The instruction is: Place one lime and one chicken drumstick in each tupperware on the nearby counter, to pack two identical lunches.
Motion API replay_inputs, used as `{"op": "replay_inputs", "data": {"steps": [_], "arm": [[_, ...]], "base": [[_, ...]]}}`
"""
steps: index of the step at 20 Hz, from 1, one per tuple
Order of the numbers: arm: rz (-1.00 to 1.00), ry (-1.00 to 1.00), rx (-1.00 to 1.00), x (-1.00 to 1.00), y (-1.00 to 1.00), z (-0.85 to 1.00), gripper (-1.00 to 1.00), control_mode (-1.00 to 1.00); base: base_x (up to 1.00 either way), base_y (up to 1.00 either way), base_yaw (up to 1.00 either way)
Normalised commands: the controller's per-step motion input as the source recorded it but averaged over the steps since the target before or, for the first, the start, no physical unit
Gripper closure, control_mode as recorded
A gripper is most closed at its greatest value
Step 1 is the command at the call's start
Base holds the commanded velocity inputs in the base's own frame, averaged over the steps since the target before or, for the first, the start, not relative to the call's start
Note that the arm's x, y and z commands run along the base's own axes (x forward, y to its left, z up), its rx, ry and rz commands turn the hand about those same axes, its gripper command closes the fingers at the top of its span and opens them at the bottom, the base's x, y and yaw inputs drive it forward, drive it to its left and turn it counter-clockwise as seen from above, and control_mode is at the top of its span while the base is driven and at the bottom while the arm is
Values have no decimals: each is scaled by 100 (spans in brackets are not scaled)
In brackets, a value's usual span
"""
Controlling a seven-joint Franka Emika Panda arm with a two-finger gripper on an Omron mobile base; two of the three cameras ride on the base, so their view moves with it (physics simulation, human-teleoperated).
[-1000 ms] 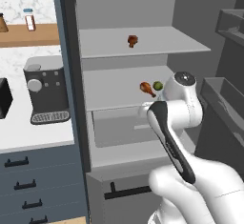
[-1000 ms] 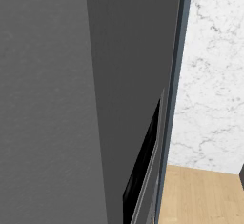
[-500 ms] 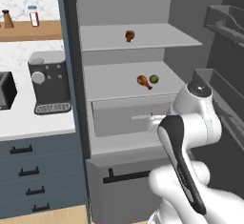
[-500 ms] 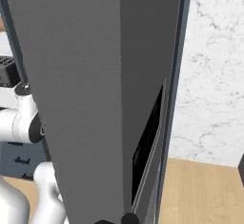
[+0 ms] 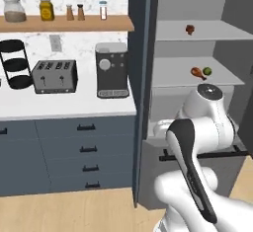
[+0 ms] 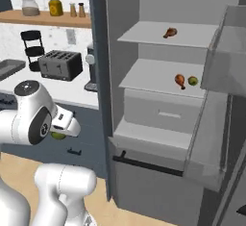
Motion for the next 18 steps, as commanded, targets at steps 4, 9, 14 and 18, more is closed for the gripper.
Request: {"op": "replay_inputs", "data": {"steps": [4, 9, 14, 18], "arm": [[0, 0, 0, 0, 0, 0, 100, 100], [0, 0, 0, 0, 0, 0, 100, 100], [0, 0, 0, 0, 0, 0, 100, 100], [0, 0, 0, 0, 0, 0, 100, 100]], "base": [[49, 100, 15], [92, 100, 2], [100, 100, 0], [92, 100, 0]]}}
